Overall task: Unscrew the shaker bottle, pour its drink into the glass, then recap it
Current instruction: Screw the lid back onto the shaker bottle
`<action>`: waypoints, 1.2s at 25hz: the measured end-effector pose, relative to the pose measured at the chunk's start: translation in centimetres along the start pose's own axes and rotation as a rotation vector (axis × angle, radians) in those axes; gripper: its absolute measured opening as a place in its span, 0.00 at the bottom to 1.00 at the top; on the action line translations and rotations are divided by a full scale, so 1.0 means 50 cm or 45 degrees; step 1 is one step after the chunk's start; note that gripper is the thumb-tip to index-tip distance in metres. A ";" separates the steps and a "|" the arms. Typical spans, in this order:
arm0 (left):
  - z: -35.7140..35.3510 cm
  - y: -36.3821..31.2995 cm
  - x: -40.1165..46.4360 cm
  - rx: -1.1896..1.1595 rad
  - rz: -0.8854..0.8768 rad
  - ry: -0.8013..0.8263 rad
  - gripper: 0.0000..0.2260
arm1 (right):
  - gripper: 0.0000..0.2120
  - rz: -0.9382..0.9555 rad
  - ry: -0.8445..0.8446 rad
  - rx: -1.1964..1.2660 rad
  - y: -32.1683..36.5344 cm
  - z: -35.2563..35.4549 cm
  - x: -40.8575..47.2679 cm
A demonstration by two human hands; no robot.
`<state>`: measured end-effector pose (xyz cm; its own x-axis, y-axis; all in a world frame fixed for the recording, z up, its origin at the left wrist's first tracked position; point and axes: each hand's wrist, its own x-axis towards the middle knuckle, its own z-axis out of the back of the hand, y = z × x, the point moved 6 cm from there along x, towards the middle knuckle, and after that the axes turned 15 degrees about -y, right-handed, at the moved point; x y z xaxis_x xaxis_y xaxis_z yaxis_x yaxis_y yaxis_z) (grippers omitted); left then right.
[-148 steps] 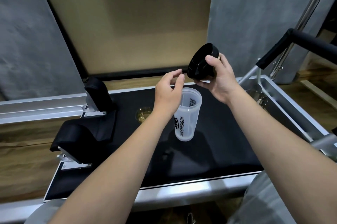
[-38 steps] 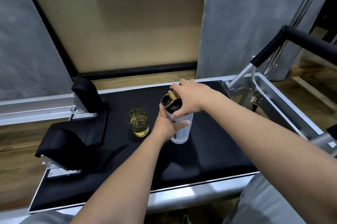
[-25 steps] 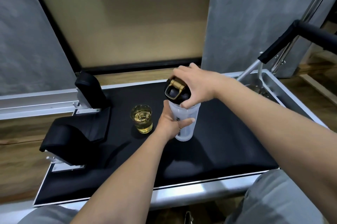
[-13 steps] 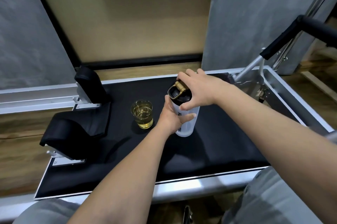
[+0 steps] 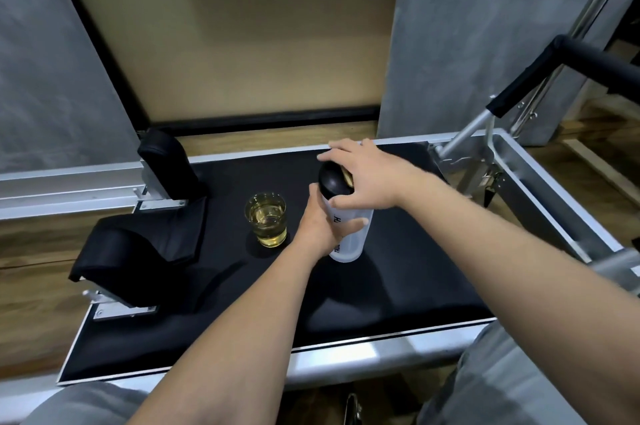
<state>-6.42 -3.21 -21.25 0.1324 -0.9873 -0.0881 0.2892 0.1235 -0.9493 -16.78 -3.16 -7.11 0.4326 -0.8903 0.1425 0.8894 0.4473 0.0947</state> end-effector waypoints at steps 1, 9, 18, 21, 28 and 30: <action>0.001 -0.005 -0.004 0.020 -0.047 -0.028 0.37 | 0.39 -0.138 -0.035 0.015 0.002 -0.013 -0.002; 0.009 0.005 -0.020 -0.065 -0.005 0.070 0.37 | 0.66 -0.308 0.437 -0.148 0.005 0.016 0.031; -0.004 -0.019 -0.023 0.036 -0.096 -0.034 0.46 | 0.41 -0.497 -0.108 -0.354 0.021 -0.001 0.007; 0.011 -0.020 -0.030 0.143 -0.097 -0.045 0.28 | 0.51 -0.464 0.140 -0.200 -0.001 -0.005 0.011; 0.004 -0.021 -0.027 0.015 0.021 -0.050 0.35 | 0.44 0.023 -0.218 -0.008 0.004 -0.008 -0.013; 0.006 -0.009 -0.021 0.078 0.013 -0.078 0.40 | 0.40 -0.275 -0.283 -0.088 0.013 -0.024 -0.001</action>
<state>-6.41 -2.17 -20.65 0.1927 -0.9782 -0.0777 0.3448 0.1416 -0.9279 -16.05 -2.93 -8.24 0.1964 -0.9200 0.3393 0.9684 0.2363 0.0801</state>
